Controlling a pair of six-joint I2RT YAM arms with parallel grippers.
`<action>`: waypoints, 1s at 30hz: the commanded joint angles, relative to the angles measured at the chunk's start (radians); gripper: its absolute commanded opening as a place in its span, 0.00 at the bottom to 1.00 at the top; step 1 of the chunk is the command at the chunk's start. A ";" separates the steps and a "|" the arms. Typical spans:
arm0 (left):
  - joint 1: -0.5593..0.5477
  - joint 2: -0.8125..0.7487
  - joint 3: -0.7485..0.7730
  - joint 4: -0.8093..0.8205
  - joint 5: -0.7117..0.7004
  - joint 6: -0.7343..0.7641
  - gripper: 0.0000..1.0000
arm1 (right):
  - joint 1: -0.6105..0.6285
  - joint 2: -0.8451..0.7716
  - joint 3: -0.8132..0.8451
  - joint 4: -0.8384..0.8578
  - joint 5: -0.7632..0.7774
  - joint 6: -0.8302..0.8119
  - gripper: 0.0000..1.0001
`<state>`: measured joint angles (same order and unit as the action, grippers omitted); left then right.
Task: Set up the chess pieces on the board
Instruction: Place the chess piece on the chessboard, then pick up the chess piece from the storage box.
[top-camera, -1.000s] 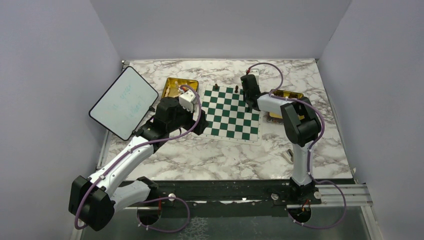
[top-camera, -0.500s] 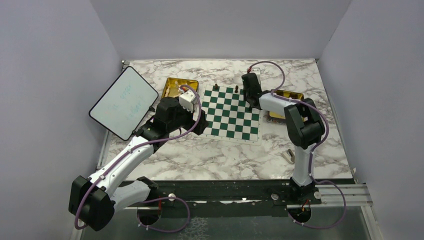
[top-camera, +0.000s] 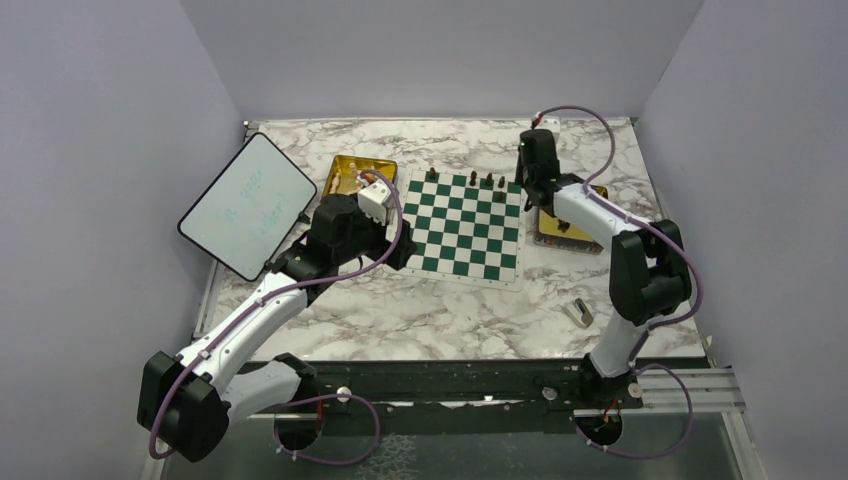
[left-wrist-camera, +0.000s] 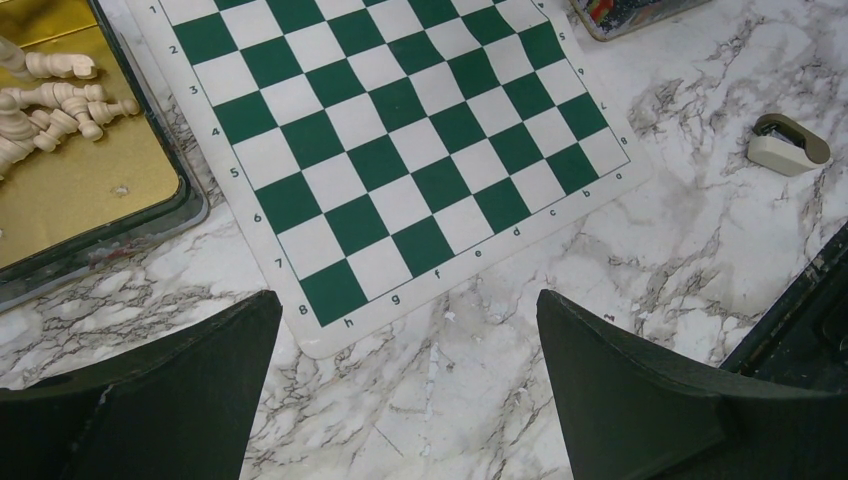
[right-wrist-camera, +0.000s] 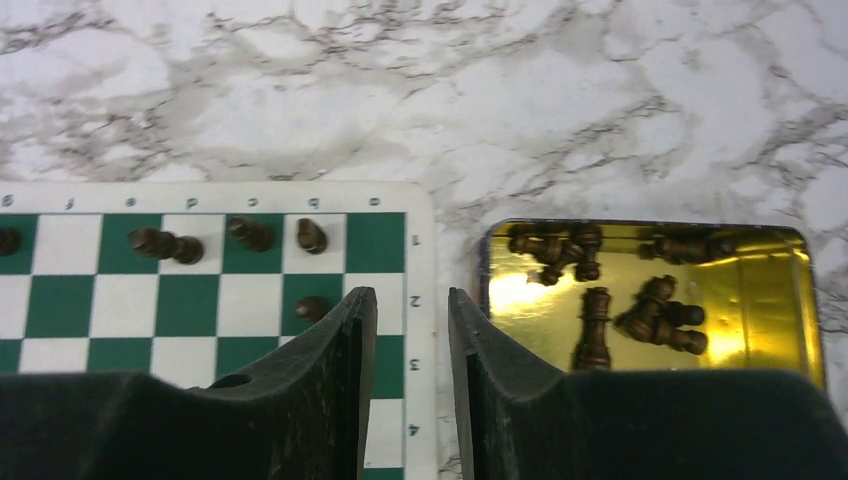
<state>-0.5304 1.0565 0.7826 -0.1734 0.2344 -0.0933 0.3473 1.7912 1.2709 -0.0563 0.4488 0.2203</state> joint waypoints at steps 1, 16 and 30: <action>-0.003 -0.018 -0.008 0.018 -0.020 0.001 0.99 | -0.077 -0.065 -0.048 -0.050 -0.019 0.010 0.36; -0.003 -0.018 -0.008 0.020 -0.011 0.002 0.99 | -0.215 -0.082 -0.139 -0.202 -0.106 0.033 0.37; -0.003 -0.021 -0.009 0.022 -0.011 0.003 0.99 | -0.284 -0.049 -0.196 -0.188 -0.173 0.033 0.36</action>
<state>-0.5304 1.0565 0.7822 -0.1734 0.2344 -0.0933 0.0753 1.7214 1.0843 -0.2409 0.3309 0.2367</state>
